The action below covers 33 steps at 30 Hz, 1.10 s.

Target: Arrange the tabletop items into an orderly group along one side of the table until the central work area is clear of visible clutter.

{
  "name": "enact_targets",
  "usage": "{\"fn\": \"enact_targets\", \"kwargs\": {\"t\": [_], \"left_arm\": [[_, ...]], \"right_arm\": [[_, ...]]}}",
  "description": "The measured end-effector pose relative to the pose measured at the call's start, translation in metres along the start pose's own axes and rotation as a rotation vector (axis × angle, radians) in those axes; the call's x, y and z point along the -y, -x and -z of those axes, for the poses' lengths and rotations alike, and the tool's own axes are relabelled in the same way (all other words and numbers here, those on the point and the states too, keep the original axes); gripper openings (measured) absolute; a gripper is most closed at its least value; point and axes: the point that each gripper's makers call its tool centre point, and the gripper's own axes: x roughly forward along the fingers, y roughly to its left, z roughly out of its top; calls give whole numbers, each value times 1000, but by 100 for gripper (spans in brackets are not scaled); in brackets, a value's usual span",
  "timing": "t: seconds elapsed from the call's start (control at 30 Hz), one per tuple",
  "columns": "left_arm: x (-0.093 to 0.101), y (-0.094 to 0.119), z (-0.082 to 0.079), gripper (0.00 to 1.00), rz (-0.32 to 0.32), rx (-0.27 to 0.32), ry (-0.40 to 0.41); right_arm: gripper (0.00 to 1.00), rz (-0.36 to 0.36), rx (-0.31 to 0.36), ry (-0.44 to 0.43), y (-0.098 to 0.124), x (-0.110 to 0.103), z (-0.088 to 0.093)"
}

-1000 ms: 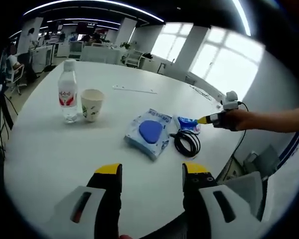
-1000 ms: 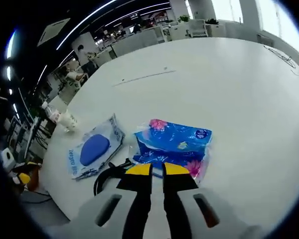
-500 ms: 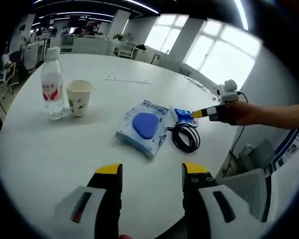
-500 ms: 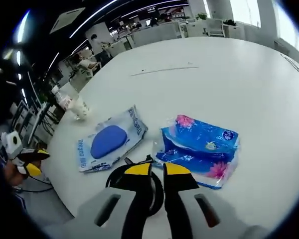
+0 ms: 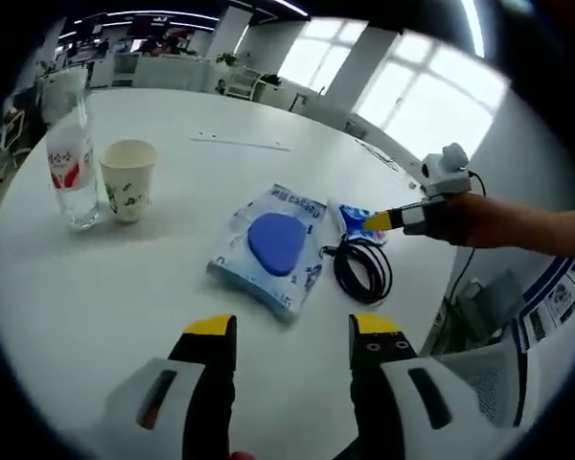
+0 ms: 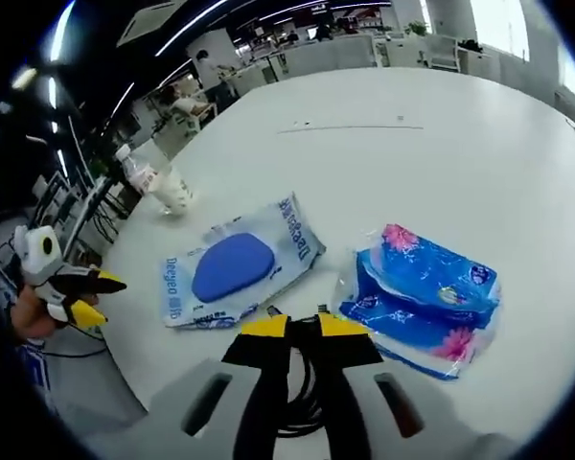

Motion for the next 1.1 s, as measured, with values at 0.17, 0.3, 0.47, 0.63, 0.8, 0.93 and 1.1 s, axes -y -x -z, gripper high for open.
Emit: {"fn": "enact_targets", "kwargs": {"t": [0.17,0.3,0.47,0.63,0.8,0.93,1.1], "left_arm": [[-4,-14,3,46,-13,-14,41],[-8,-22,7,46,-23,-20,80],[-12,-31,11,46,-46,-17,128],[-15,-39,14,45,-58,-12,162],[-17,-42,12,40,-74,12,197],[-17,-49,14,40,-76,6,200],[-11,-57,15,40,-65,1,204]], "right_arm": [[9,-28,-13,43,-14,-7,-14],[11,-50,-24,68,-26,-10,-27],[15,-69,-55,127,-37,-10,-35],[18,-84,-52,163,-49,-6,-50],[20,-93,-53,193,-58,-6,-54],[21,-99,-73,184,-68,-1,-54],[21,-106,-82,165,-67,-5,-50]]}}
